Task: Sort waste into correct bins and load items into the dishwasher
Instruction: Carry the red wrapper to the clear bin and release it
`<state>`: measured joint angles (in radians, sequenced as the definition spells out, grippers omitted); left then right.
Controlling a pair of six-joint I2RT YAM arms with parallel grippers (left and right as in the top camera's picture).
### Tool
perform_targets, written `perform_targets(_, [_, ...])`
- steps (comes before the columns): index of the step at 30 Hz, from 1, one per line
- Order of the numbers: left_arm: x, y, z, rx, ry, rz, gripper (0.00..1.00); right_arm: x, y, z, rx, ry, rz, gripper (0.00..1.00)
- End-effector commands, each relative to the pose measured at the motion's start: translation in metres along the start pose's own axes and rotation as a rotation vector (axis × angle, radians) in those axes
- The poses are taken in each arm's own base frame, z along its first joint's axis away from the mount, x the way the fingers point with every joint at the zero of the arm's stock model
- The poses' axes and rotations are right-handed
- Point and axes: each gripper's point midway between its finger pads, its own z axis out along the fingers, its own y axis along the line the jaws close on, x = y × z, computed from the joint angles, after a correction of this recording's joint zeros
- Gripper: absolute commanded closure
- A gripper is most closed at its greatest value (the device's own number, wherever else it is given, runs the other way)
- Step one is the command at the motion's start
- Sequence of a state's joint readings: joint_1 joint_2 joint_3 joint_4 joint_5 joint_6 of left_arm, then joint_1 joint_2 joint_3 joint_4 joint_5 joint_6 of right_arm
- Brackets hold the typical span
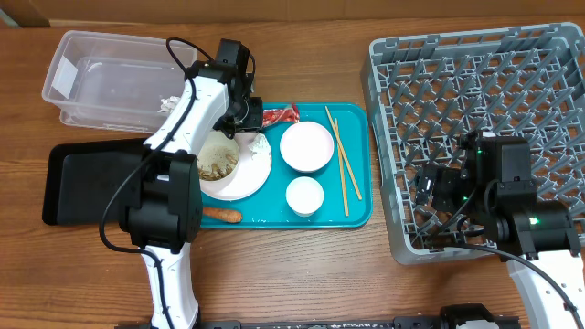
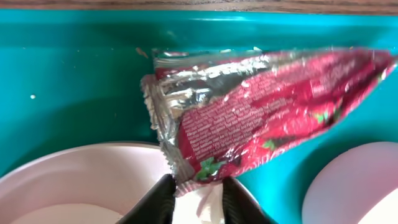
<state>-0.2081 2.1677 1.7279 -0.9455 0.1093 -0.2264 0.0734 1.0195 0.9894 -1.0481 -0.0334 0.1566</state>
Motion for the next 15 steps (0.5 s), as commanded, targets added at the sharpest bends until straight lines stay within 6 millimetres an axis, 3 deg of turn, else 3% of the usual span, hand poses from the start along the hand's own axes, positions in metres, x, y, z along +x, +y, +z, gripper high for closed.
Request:
perform_targets(1, [0.001, -0.004, 0.006, 0.014, 0.012, 0.020, 0.96, -0.011, 0.002, -0.010, -0.001, -0.044, -0.004, 0.00])
perform_targets(9, [0.002, -0.005, -0.004, 0.013, 0.009, 0.023, 0.96, -0.011, 0.002, -0.010, -0.001, -0.044, -0.004, 0.00])
perform_targets(12, [0.001, -0.006, -0.021, 0.014, -0.014, 0.028, 0.96, -0.011, 0.002, -0.010, -0.001, -0.044, -0.004, 0.00])
perform_targets(15, [-0.005, -0.009, -0.052, 0.027, -0.076, 0.031, 0.96, -0.011, 0.002, -0.010, -0.001, -0.044, -0.004, 0.00])
